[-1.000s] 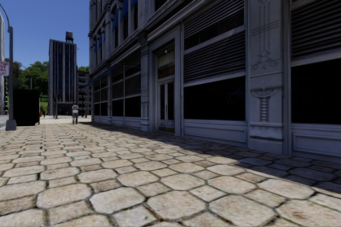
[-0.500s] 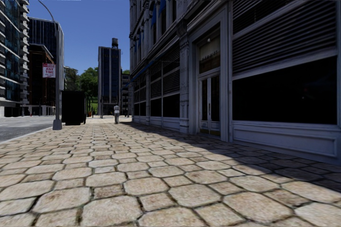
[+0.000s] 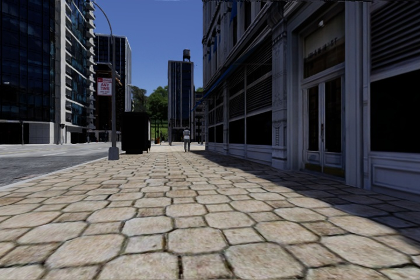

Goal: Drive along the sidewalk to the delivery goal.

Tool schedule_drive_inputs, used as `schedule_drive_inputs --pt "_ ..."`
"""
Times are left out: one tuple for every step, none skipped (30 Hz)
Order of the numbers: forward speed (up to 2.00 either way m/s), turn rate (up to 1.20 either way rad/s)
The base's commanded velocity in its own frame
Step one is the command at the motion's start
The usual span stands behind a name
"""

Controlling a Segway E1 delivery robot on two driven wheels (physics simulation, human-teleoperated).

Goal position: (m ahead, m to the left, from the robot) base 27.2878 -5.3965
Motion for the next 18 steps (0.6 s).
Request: schedule_drive_inputs --pt "2.00 0.59" --pt "2.00 0.54" --pt "2.00 0.45" --pt "2.00 0.45" --pt "2.00 0.39" --pt "2.00 0.37" --pt "2.00 0.37" --pt "2.00 0.37" --pt "2.00 0.37" --pt "2.00 0.33" --pt "2.00 0.25" --pt "2.00 0.17" --pt "2.00 0.17" --pt "2.00 0.00" --pt "2.00 0.00" --pt "2.00 0.00" --pt "2.00 0.00" --pt "2.00 0.00"
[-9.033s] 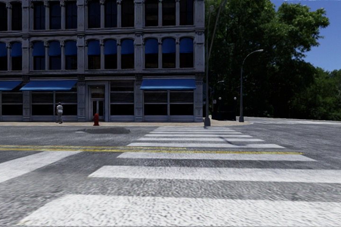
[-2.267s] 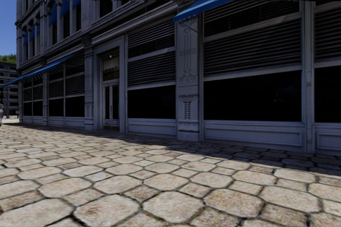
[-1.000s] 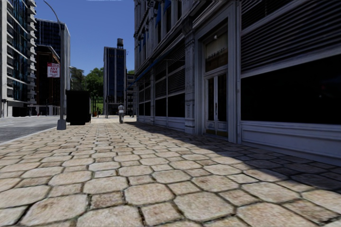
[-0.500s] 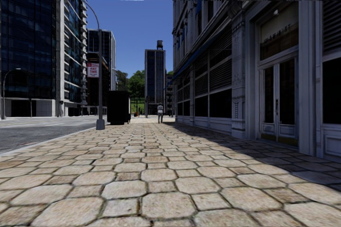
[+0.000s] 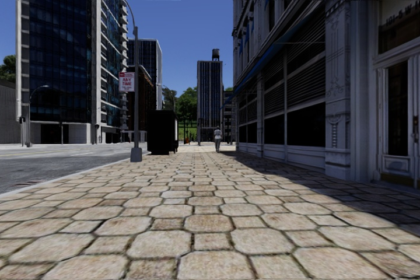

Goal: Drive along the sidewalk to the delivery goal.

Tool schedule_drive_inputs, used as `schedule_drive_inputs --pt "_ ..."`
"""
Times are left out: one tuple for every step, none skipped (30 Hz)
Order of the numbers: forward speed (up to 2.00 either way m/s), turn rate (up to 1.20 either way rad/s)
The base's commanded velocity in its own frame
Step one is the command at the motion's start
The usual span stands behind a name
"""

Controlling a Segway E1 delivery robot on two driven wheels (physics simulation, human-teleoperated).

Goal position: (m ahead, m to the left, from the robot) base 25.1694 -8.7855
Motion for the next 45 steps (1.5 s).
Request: schedule_drive_inputs --pt "2.00 0.00" --pt "2.00 0.00" --pt "2.00 0.00" --pt "2.00 0.00" --pt "2.00 0.00" --pt "2.00 0.00" --pt "2.00 0.00" --pt "2.00 0.00" --pt "2.00 0.00" --pt "2.00 0.00" --pt "2.00 0.00" --pt "2.00 0.00" --pt "2.00 0.00" --pt "2.00 0.00" --pt "2.00 0.00" --pt "2.00 0.00" --pt "2.00 0.00" --pt "2.00 0.00" --pt "2.00 0.00" --pt "2.00 0.00" --pt "2.00 0.00" --pt "2.00 0.00" --pt "2.00 0.00" --pt "2.00 0.00" --pt "2.00 0.00" --pt "2.00 0.00" --pt "2.00 0.00" --pt "2.00 0.00" --pt "2.00 0.00" --pt "2.00 0.00" --pt "2.00 0.00" --pt "2.00 0.00" --pt "2.00 0.00" --pt "2.00 0.00" --pt "2.00 0.00" --pt "2.00 0.00" --pt "2.00 0.00" --pt "2.00 0.00" --pt "2.00 0.00" --pt "2.00 0.00" --pt "2.00 0.00" --pt "2.00 0.00" --pt "2.00 0.00" --pt "2.00 0.00" --pt "2.00 0.00"
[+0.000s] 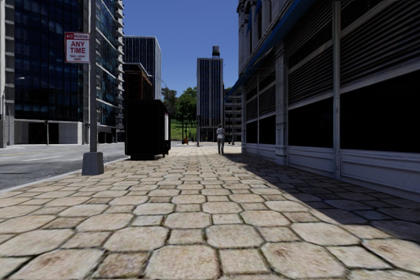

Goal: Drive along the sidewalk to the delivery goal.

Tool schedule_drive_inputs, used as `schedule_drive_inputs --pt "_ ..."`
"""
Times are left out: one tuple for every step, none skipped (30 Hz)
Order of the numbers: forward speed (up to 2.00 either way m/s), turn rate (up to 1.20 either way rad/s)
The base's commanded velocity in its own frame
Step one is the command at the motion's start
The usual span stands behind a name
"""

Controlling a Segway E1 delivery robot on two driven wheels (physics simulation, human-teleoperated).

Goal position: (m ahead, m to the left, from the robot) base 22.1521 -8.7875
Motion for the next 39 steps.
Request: schedule_drive_inputs --pt "2.00 0.00" --pt "2.00 0.00" --pt "2.00 0.00" --pt "2.00 0.00" --pt "2.00 0.00" --pt "2.00 0.00" --pt "2.00 0.00" --pt "2.00 0.00" --pt "2.00 0.00" --pt "2.00 0.00" --pt "2.00 0.00" --pt "2.00 0.00" --pt "2.00 0.00" --pt "1.99 0.00" --pt "1.99 0.00" --pt "1.99 0.00" --pt "1.99 0.00" --pt "1.99 0.00" --pt "1.99 0.00" --pt "1.99 0.00" --pt "1.99 0.00" --pt "1.99 0.00" --pt "1.99 0.00" --pt "1.99 0.00" --pt "1.99 0.00" --pt "1.99 0.00" --pt "1.99 0.00" --pt "1.99 0.00" --pt "1.99 0.00" --pt "1.99 0.00" --pt "1.99 0.00" --pt "1.99 0.00" --pt "1.99 0.00" --pt "1.99 0.00" --pt "1.99 0.00" --pt "1.99 0.00" --pt "1.99 0.00" --pt "1.99 0.00" --pt "1.99 0.00"
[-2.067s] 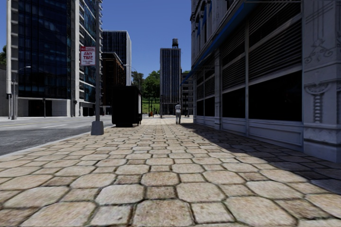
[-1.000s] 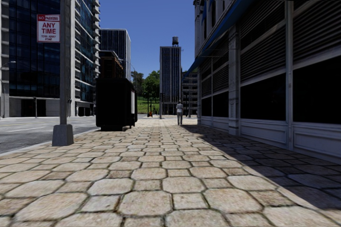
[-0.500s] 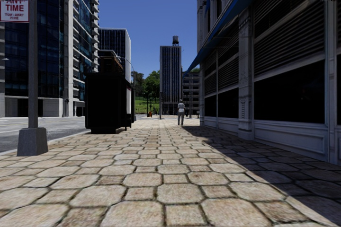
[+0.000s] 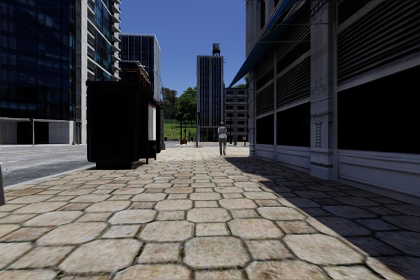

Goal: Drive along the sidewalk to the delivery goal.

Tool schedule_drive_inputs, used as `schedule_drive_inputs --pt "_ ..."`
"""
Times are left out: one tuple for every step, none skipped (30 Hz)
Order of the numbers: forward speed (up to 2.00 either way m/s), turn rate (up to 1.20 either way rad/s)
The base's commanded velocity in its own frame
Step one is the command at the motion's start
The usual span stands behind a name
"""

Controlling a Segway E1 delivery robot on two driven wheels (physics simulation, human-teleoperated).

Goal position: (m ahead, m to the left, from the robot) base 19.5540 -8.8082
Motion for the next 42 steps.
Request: schedule_drive_inputs --pt "1.99 0.00" --pt "1.99 0.00" --pt "1.98 0.00" --pt "1.98 0.00" --pt "1.98 0.00" --pt "1.98 0.00" --pt "1.98 0.00" --pt "1.98 0.00" --pt "1.98 0.00" --pt "1.98 0.00" --pt "1.98 0.00" --pt "1.98 0.00" --pt "1.96 0.00" --pt "1.96 0.00" --pt "1.95 0.00" --pt "1.97 0.00" --pt "2.00 0.00" --pt "2.00 0.00" --pt "2.00 0.00" --pt "2.00 0.00" --pt "2.00 0.00" --pt "2.00 0.00" --pt "2.00 0.00" --pt "2.00 0.00" --pt "2.00 0.00" --pt "2.00 0.00" --pt "2.00 0.00" --pt "2.00 0.00" --pt "2.00 0.00" --pt "2.00 0.00" --pt "2.00 0.00" --pt "2.00 0.00" --pt "2.00 0.00" --pt "2.00 0.00" --pt "2.00 0.00" --pt "2.00 0.00" --pt "2.00 0.00" --pt "2.00 0.00" --pt "2.00 0.00" --pt "1.98 0.00" --pt "1.97 0.00" --pt "1.96 0.00"
